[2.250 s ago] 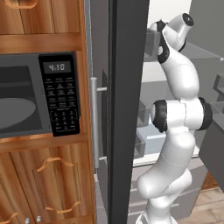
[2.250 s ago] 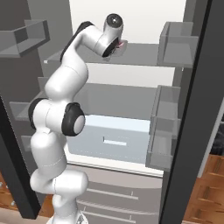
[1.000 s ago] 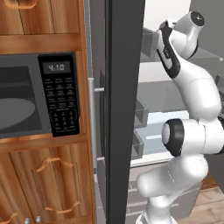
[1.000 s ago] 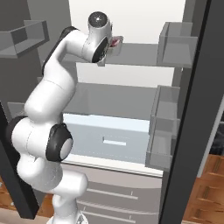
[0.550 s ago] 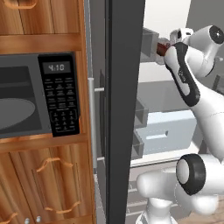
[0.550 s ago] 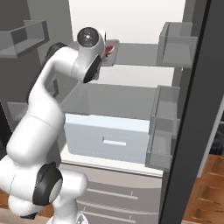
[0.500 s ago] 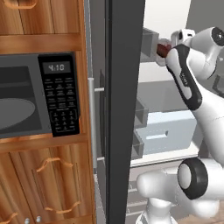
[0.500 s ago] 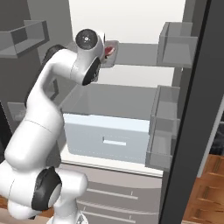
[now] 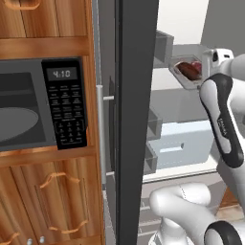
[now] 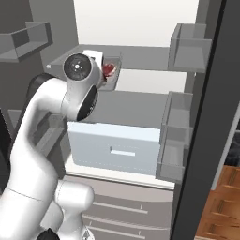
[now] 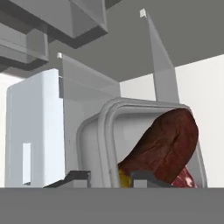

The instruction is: Place the tupperware containing the steak and sweet potato meal in the microwave. Close the microwave door and press the start button to reheat the meal.

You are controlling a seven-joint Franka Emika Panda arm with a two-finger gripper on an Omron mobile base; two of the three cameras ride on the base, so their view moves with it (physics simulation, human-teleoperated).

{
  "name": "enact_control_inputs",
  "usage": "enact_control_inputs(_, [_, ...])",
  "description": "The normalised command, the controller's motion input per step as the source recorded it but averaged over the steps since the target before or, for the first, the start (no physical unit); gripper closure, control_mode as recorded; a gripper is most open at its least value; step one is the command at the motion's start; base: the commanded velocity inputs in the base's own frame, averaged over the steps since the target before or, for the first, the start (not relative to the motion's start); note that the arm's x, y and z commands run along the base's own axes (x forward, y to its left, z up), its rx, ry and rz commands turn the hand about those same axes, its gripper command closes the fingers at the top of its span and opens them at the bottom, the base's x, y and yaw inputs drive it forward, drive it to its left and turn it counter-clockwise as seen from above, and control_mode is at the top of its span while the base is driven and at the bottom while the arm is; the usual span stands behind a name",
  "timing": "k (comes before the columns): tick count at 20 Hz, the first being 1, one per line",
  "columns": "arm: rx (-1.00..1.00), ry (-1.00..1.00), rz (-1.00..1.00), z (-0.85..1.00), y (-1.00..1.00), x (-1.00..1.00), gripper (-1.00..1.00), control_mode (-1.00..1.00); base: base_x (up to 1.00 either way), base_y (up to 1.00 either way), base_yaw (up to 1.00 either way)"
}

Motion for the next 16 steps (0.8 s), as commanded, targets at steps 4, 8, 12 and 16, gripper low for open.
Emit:
enact_control_inputs(4, [0.01, 0.1, -0.04, -0.78, -0.07, -0.83, 1.0, -1.0, 0.0, 0.0, 0.0])
enact_control_inputs(8, [0.0, 0.0, -0.01, -0.32, -0.02, -0.74, 1.0, 1.0, -0.25, 0.0, 0.0])
enact_control_inputs(12, [0.0, 0.0, 0.0, 0.0, 0.0, 0.0, 1.0, 1.0, -1.0, 0.1, 0.0])
enact_control_inputs(16, [0.0, 0.0, 0.0, 0.0, 0.0, 0.0, 1.0, 1.0, -1.0, 0.36, 0.01])
